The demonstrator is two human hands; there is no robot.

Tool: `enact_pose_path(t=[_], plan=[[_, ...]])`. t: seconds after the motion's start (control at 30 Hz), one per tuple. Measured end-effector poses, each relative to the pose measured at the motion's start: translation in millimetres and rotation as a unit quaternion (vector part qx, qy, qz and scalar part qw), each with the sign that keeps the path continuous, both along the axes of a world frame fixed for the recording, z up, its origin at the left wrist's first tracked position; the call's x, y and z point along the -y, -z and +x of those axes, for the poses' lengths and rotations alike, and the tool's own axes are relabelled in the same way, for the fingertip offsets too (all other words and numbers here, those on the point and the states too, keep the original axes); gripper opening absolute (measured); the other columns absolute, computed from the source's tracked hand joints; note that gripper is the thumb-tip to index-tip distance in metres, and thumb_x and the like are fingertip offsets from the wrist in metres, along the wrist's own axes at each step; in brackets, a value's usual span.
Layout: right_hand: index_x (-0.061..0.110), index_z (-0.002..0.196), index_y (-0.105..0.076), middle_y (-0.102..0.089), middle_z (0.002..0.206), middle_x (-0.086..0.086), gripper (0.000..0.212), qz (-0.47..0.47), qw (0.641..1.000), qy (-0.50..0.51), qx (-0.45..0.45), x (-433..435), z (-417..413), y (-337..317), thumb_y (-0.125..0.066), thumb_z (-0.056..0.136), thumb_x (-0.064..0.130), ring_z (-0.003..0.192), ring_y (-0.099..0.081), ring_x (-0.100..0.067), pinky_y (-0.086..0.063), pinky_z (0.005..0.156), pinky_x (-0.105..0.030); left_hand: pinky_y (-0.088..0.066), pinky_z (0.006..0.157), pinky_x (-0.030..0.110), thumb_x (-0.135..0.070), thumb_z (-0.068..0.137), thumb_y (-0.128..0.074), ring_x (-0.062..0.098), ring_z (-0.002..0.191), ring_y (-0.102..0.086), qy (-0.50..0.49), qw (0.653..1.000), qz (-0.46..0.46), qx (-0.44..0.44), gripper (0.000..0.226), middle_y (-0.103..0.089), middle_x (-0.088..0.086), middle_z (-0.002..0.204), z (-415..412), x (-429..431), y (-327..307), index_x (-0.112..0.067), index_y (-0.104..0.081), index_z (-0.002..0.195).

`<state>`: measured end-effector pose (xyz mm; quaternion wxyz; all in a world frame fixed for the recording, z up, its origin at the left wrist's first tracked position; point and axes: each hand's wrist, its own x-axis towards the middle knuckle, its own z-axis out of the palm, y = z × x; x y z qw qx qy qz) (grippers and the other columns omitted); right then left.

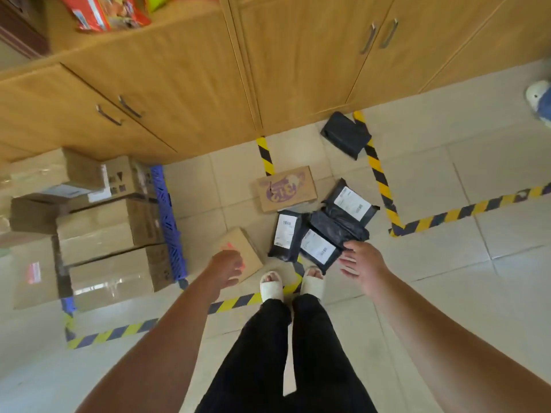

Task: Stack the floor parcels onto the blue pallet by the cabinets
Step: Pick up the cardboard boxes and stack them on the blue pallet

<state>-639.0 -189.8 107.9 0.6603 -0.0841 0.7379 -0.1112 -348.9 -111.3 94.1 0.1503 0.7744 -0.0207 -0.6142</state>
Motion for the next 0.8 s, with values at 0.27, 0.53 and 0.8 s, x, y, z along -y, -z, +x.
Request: enact_pose_path(t=[0.27,0.53,0.8], plan=[[0.01,0.139,-0.052,-0.056,0.12,-0.007,0.052,-0.061,0.965,-0.228,-0.112,88.2,15.2,241.3,-0.064,0.09,0.024,0.106,-0.057,-0.027,-0.053,0.091,-0.045,-0.043,0.065,0.026,-0.016,0.097,-0.051,0.018,0.08,-0.052,0.041,0.999,0.01,0.029,0.009,-0.053,0.001,0.095,-9.3,68.6,244.5,-0.016,-0.06,0.101],[0.014,0.15,-0.032,-0.053,0.136,-0.012,0.084,-0.112,0.968,-0.184,-0.131,152.5,57.8,421.0,-0.073,0.079,0.036,0.11,-0.055,-0.027,-0.042,0.088,-0.034,-0.037,0.075,0.026,-0.019,0.091,-0.064,0.028,0.106,-0.057,-0.01,0.997,-0.056,0.052,0.075,-0.054,0.004,0.113,-19.6,138.8,417.2,-0.01,-0.021,0.152],[0.016,0.093,-0.061,-0.057,0.093,-0.002,0.005,-0.121,0.974,-0.157,-0.107,172.2,81.7,430.8,-0.058,0.092,0.019,0.08,-0.05,-0.017,-0.039,0.075,-0.031,-0.036,0.073,0.028,-0.021,0.087,-0.062,0.017,0.091,-0.052,-0.051,0.994,-0.099,-0.023,0.041,-0.056,0.004,0.112,-2.5,167.7,435.8,-0.011,-0.058,0.127]])
